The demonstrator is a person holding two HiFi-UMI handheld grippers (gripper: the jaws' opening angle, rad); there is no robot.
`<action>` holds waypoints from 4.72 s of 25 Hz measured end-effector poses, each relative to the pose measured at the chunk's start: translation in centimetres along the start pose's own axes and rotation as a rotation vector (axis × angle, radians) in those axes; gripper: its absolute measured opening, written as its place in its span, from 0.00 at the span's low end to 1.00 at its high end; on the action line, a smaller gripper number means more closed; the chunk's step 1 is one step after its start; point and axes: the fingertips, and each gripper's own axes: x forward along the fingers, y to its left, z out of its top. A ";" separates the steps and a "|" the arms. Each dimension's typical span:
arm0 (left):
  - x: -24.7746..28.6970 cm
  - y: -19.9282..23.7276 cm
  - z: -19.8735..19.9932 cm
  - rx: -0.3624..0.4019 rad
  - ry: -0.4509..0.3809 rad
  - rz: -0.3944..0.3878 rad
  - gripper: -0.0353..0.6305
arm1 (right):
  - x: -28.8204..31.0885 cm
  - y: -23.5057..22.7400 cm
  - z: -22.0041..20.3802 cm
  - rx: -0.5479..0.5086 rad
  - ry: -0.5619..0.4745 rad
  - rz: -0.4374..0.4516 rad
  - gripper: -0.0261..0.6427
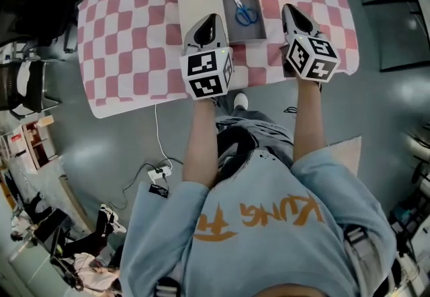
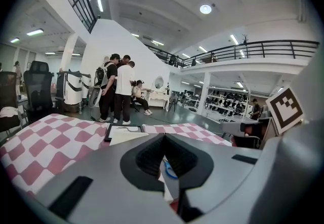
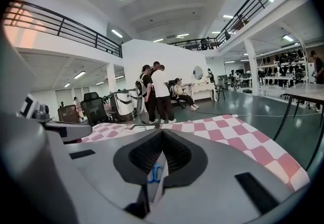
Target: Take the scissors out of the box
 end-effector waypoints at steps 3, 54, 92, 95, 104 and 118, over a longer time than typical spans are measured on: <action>1.0 0.9 -0.3 -0.010 0.018 0.002 0.08 | 1.5 0.5 -0.6 0.001 0.032 0.006 0.04; 6.5 14.2 -1.6 -0.110 0.131 0.063 0.08 | 13.6 4.6 -15.5 -0.525 0.978 -0.082 0.20; 5.7 14.2 -0.6 -0.123 0.103 0.058 0.08 | 13.4 4.2 -15.7 -0.418 1.018 -0.075 0.15; 5.1 13.6 -0.7 -0.125 0.095 0.058 0.08 | 12.9 4.5 -15.1 -0.352 0.946 -0.073 0.15; 3.2 10.8 0.4 -0.115 0.047 0.046 0.08 | 11.4 5.8 -11.5 -0.228 0.709 0.004 0.15; -0.6 6.6 2.9 -0.078 -0.047 0.043 0.08 | 7.2 7.3 -5.1 -0.176 0.396 0.112 0.15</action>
